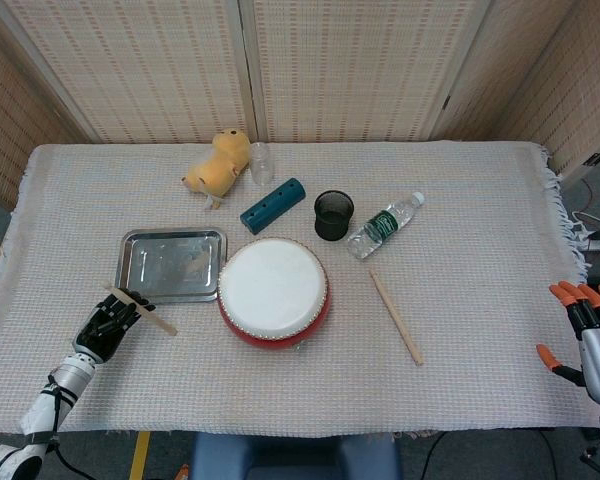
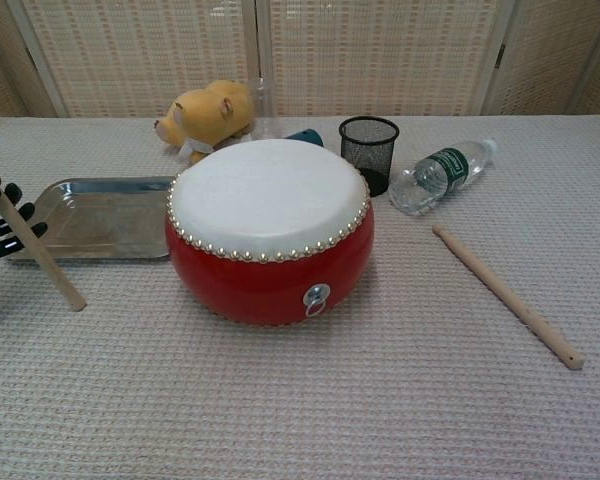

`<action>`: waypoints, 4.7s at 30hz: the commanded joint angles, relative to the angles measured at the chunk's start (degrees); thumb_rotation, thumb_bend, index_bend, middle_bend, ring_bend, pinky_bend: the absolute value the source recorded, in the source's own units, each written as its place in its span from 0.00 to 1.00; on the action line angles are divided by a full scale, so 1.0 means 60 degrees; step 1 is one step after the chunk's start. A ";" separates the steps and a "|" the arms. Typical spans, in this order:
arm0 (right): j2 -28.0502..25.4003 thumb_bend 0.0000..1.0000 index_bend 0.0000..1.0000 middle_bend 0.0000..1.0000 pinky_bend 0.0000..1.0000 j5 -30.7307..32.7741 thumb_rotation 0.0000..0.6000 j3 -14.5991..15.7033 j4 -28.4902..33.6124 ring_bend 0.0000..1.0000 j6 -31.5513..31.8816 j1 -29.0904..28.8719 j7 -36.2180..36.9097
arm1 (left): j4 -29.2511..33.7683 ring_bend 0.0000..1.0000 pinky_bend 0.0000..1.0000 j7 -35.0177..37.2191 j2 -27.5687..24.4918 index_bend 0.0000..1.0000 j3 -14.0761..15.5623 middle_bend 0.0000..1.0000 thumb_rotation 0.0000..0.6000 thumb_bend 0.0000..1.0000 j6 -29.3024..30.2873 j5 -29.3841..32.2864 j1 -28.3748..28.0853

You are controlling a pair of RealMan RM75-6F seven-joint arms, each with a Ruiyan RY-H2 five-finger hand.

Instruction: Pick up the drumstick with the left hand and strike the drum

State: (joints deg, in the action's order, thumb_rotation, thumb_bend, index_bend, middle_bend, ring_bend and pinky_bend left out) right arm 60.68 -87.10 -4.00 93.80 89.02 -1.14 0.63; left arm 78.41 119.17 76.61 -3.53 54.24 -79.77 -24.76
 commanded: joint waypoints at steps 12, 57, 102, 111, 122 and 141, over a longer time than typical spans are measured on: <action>0.0033 0.23 0.15 0.12 0.02 0.0067 1.00 -0.0020 -0.0098 0.00 -0.0134 -0.0061 0.0089 | -0.0378 0.42 0.38 0.0071 0.0449 0.44 -0.0071 0.51 1.00 0.42 0.0071 -0.0490 0.0106; -0.0033 0.23 0.15 0.12 0.02 0.0092 1.00 -0.0026 -0.0030 0.00 -0.0151 -0.0051 0.0118 | 0.0084 0.62 0.58 -0.4075 0.1622 0.60 0.0041 0.67 1.00 0.26 0.0990 -0.1134 0.0057; -0.0041 0.23 0.15 0.12 0.02 0.0146 1.00 -0.0077 0.0113 0.00 -0.0272 -0.0162 -0.0082 | -0.0127 0.43 0.48 -0.3405 0.1167 0.41 0.0942 0.47 0.96 0.16 0.1093 -0.1836 -0.0629; -0.0076 0.23 0.15 0.12 0.02 0.0127 1.00 -0.0081 0.0220 0.00 -0.0265 -0.0179 -0.0129 | -0.0062 0.60 0.58 -0.4573 0.1502 0.55 0.0817 0.65 0.96 0.16 0.1137 -0.1338 -0.0436; -0.0085 0.23 0.15 0.12 0.02 0.0076 1.00 -0.0058 0.0289 0.00 -0.0213 -0.0162 -0.0185 | 0.0059 0.70 0.64 -0.5771 0.1760 0.66 0.0910 0.77 0.96 0.17 0.1308 -0.1285 -0.0229; -0.0086 0.23 0.15 0.12 0.02 0.0066 1.00 -0.0045 0.0238 0.00 -0.0176 -0.0139 -0.0096 | 0.0109 0.77 0.75 -0.7669 0.2191 0.76 0.0863 0.84 0.96 0.18 0.1097 -0.0988 -0.0097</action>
State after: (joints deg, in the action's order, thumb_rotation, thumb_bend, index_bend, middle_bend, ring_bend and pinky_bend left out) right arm 60.16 -86.69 -4.26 95.23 87.96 -1.98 0.06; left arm 79.09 73.28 89.64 1.61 60.95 -85.76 -25.38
